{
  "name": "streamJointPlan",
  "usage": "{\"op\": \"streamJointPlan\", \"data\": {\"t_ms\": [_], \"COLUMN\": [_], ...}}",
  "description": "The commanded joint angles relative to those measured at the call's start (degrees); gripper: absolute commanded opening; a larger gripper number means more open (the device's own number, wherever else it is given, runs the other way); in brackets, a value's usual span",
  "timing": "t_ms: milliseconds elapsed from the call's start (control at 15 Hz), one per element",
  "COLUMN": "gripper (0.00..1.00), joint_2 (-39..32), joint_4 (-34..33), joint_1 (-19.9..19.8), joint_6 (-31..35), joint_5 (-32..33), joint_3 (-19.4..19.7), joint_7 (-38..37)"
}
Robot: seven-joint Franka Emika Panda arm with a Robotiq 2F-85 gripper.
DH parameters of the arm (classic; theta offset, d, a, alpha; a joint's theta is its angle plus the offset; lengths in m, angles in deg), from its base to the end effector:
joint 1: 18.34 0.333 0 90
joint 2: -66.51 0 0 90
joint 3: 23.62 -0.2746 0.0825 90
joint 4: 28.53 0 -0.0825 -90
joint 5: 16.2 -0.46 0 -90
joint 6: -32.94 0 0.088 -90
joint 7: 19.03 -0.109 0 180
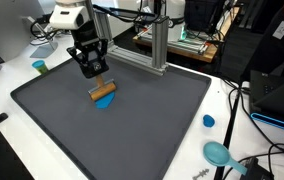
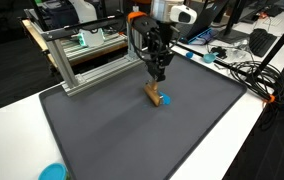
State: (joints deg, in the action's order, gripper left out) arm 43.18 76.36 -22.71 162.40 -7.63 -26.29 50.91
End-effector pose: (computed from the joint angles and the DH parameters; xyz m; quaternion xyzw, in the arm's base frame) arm 0.6871 -0.0252 0.2261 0.8008 0.5968 -0.0195 0.0464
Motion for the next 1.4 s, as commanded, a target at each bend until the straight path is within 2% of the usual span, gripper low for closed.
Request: {"op": "streamJointPlan", "data": {"t_ms": [0,267,400,533,667,1000,1200,1333], "gripper": [0.22,0.22,0.22,0.22,0.22,0.22,0.22,0.22], "joint_2": [-2.83,-4.76,-5.47,-5.44,-5.44,-5.26,-2.98,1.22], "joint_4": [3.74,0.27,-4.92,-12.31,-16.47,-30.66,-35.43,-33.04], "joint_1": [0.68,0.6,-0.79,-3.57,-5.54,-9.02,-11.2,-12.51], "joint_6": [-1.6,-5.02,-10.14,-18.67,-26.1,-46.25,-54.07,-54.48], "joint_5": [3.64,6.05,4.42,-0.76,-4.57,-15.0,-22.76,-28.32], "joint_3": [1.51,2.59,2.85,2.29,2.25,2.8,2.62,2.88], "joint_7": [-1.38,-2.83,-2.25,1.46,2.61,-2.94,-6.99,-9.4]}}
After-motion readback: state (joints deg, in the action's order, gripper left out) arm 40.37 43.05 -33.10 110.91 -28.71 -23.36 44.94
